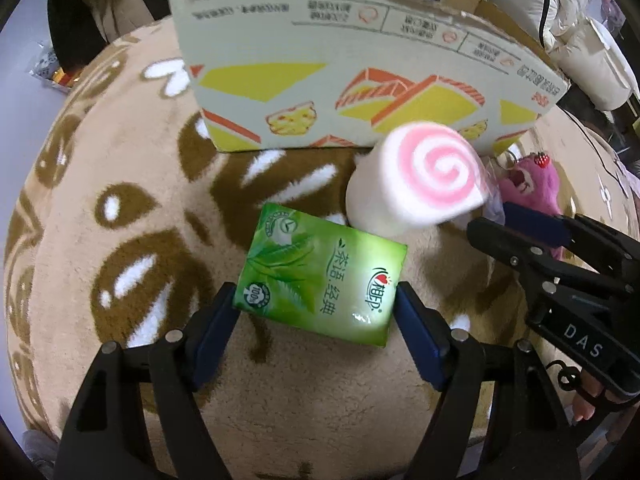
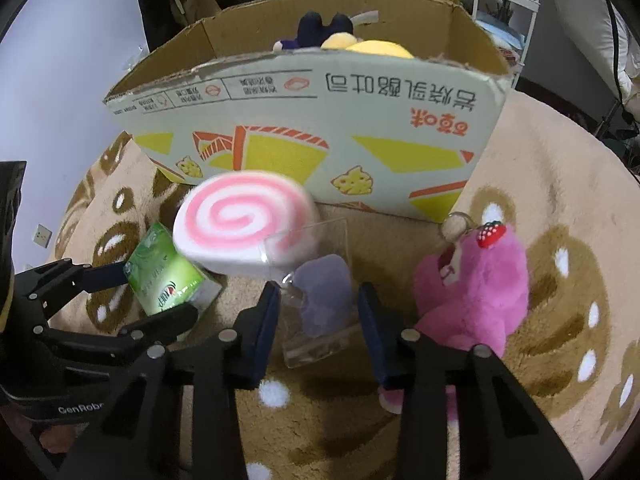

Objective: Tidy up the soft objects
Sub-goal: 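Close the left gripper on the green tissue pack while the right gripper grasps the lilac item, then lift the green tissue pack with the left gripper while the right gripper carries the lilac item over the box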

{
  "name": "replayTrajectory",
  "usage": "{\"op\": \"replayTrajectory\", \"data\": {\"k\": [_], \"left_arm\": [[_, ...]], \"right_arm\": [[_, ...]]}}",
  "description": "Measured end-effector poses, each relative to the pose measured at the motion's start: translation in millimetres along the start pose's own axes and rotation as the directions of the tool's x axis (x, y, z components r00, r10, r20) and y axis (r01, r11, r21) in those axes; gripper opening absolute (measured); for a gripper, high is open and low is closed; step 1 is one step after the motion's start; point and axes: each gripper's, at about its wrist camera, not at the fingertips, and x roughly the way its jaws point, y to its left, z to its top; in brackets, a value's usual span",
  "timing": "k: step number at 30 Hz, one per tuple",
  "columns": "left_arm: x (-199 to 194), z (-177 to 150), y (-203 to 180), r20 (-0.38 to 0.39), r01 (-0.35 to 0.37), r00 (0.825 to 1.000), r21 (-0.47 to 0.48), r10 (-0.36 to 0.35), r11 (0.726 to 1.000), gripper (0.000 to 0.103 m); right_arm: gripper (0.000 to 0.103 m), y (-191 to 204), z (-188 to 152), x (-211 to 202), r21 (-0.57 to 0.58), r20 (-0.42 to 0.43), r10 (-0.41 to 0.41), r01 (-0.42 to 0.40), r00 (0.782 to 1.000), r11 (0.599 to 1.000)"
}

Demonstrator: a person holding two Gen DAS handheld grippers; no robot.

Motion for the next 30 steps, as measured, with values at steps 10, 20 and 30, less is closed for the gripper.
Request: {"op": "replayTrajectory", "data": {"k": [10, 20, 30], "left_arm": [[-38, -1, 19, 0.106, -0.048, 0.993, -0.039, 0.052, 0.998, 0.077], [-78, -7, -2, 0.297, -0.109, 0.948, -0.037, 0.115, 0.993, 0.077], [-148, -15, 5, 0.534, -0.119, 0.830, -0.118, 0.164, 0.986, 0.077]], "right_arm": [[0.011, -9, 1, -23, 0.035, 0.054, 0.007, -0.009, 0.999, 0.999], [0.011, -12, 0, -66, 0.062, 0.163, 0.003, -0.013, 0.987, 0.998], [0.011, -10, 4, -132, 0.105, 0.342, 0.026, -0.065, 0.939, 0.992]]}}
